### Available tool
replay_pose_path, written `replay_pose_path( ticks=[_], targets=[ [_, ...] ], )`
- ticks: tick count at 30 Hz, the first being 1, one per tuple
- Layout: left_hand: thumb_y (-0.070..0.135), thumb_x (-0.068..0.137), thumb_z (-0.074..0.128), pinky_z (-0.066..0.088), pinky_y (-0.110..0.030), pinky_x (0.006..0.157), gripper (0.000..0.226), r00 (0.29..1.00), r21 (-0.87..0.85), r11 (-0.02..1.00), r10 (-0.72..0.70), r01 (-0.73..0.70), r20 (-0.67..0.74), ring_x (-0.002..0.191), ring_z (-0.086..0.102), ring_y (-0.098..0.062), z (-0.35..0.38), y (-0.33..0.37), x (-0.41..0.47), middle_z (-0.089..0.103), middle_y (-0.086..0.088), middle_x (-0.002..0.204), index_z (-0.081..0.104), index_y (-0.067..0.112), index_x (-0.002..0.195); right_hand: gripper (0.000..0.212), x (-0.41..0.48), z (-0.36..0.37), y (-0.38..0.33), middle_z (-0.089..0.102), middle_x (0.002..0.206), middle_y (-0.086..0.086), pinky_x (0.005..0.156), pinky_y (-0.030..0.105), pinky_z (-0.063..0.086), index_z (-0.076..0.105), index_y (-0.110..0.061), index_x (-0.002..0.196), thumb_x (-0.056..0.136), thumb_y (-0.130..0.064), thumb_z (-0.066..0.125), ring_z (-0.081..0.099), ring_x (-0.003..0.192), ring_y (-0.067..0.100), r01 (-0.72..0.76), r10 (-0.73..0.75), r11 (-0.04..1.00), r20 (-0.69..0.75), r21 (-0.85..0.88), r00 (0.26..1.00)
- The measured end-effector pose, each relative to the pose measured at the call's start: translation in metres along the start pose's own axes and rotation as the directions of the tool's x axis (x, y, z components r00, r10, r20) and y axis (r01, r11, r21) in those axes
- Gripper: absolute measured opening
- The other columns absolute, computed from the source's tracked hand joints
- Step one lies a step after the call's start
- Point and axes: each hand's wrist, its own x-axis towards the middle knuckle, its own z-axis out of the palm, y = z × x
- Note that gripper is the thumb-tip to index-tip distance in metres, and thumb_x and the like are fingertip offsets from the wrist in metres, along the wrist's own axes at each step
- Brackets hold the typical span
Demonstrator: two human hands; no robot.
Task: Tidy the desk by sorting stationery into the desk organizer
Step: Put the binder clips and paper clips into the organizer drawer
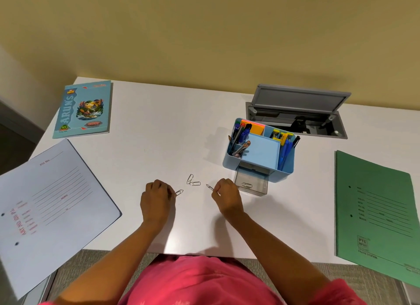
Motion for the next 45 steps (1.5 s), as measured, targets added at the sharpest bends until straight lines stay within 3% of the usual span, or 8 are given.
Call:
replay_pose_path(
  ticks=[5, 7, 9, 11, 18, 27, 33, 45],
  targets=[
    [0.013, 0.076, 0.069, 0.045, -0.034, 0.057, 0.005, 1.0, -0.016, 1.0, -0.01, 0.01, 0.0, 0.086, 0.056, -0.03, -0.001, -0.005, 0.001, 0.063, -0.003, 0.083, 0.069, 0.016, 0.072, 0.009, -0.032, -0.037, 0.002, 0.056, 0.075, 0.005, 0.06, 0.022, 0.039, 0.056, -0.004, 0.074, 0.078, 0.004, 0.058, 0.048, 0.068, 0.015, 0.333, -0.304, 0.942, -0.318, 0.041, 0.898],
    [0.013, 0.076, 0.069, 0.043, -0.033, 0.057, 0.005, 1.0, -0.01, 1.0, -0.012, 0.012, -0.01, 0.085, 0.056, -0.031, 0.0, -0.006, 0.001, 0.064, -0.004, 0.082, 0.069, 0.015, 0.072, 0.015, -0.034, -0.049, 0.011, 0.055, 0.074, 0.0, 0.059, 0.022, 0.038, 0.056, -0.007, 0.073, 0.074, 0.008, 0.059, 0.047, 0.066, 0.01, 0.269, -0.186, 0.952, -0.417, 0.149, 0.89],
    [0.016, 0.079, 0.067, 0.044, -0.033, 0.059, 0.005, 1.0, -0.023, 0.999, -0.023, 0.023, -0.008, 0.089, 0.056, -0.031, 0.0, -0.005, 0.002, 0.065, -0.004, 0.086, 0.07, 0.014, 0.076, 0.021, -0.032, -0.056, 0.024, 0.053, 0.073, -0.004, 0.059, 0.02, 0.037, 0.055, -0.014, 0.073, 0.073, 0.006, 0.061, 0.049, 0.067, 0.009, 0.12, 0.008, 0.954, -0.422, 0.276, 0.906],
    [0.018, 0.082, 0.064, 0.046, -0.034, 0.062, 0.008, 0.999, -0.063, 0.997, -0.042, 0.042, 0.006, 0.093, 0.054, -0.031, -0.001, -0.003, 0.002, 0.064, -0.004, 0.091, 0.07, 0.014, 0.079, 0.022, -0.028, -0.059, 0.036, 0.052, 0.073, -0.002, 0.059, 0.019, 0.036, 0.053, -0.015, 0.072, 0.074, 0.005, 0.061, 0.048, 0.065, 0.008, 0.057, 0.069, 0.964, -0.449, 0.261, 0.891],
    [0.018, 0.086, 0.059, 0.046, -0.035, 0.066, 0.01, 0.999, -0.21, 0.977, -0.018, 0.025, 0.037, 0.089, 0.055, -0.024, -0.006, 0.016, 0.004, 0.061, 0.002, 0.097, 0.068, 0.019, 0.081, 0.012, -0.021, -0.066, 0.047, 0.057, 0.078, 0.006, 0.06, 0.007, 0.033, 0.058, -0.009, 0.078, 0.084, 0.001, 0.063, 0.053, 0.065, 0.017, 0.045, 0.077, 0.976, -0.529, 0.215, 0.845],
    [0.027, 0.087, 0.062, 0.038, -0.026, 0.071, 0.006, 0.968, -0.397, 0.892, 0.248, -0.217, 0.027, 0.094, 0.05, -0.015, -0.017, 0.108, 0.016, 0.058, 0.008, 0.102, 0.066, 0.023, 0.087, 0.017, -0.056, -0.07, 0.064, 0.053, 0.083, -0.002, 0.061, 0.023, 0.043, 0.056, -0.017, 0.085, 0.086, -0.001, 0.062, 0.05, 0.07, 0.013, 0.025, 0.205, 0.933, -0.585, 0.36, 0.784],
    [0.028, 0.087, 0.063, 0.043, -0.027, 0.076, 0.01, 0.938, -0.383, 0.879, 0.337, -0.284, 0.078, 0.096, 0.053, -0.017, -0.005, 0.167, 0.026, 0.061, 0.004, 0.107, 0.07, 0.021, 0.09, 0.018, -0.079, -0.066, 0.07, 0.052, 0.081, -0.006, 0.061, 0.014, 0.039, 0.056, -0.02, 0.085, 0.086, -0.002, 0.062, 0.051, 0.071, 0.011, -0.038, 0.25, 0.934, -0.574, 0.355, 0.78],
    [0.027, 0.087, 0.064, 0.037, -0.022, 0.071, 0.008, 0.987, -0.409, 0.903, 0.16, -0.133, 0.032, 0.098, 0.055, -0.015, -0.015, 0.126, 0.025, 0.062, 0.005, 0.107, 0.07, 0.022, 0.089, 0.019, -0.078, -0.062, 0.065, 0.052, 0.082, -0.004, 0.062, 0.01, 0.037, 0.057, -0.017, 0.085, 0.085, 0.001, 0.062, 0.05, 0.069, 0.008, -0.008, 0.186, 0.953, -0.565, 0.303, 0.804]
  ],
)
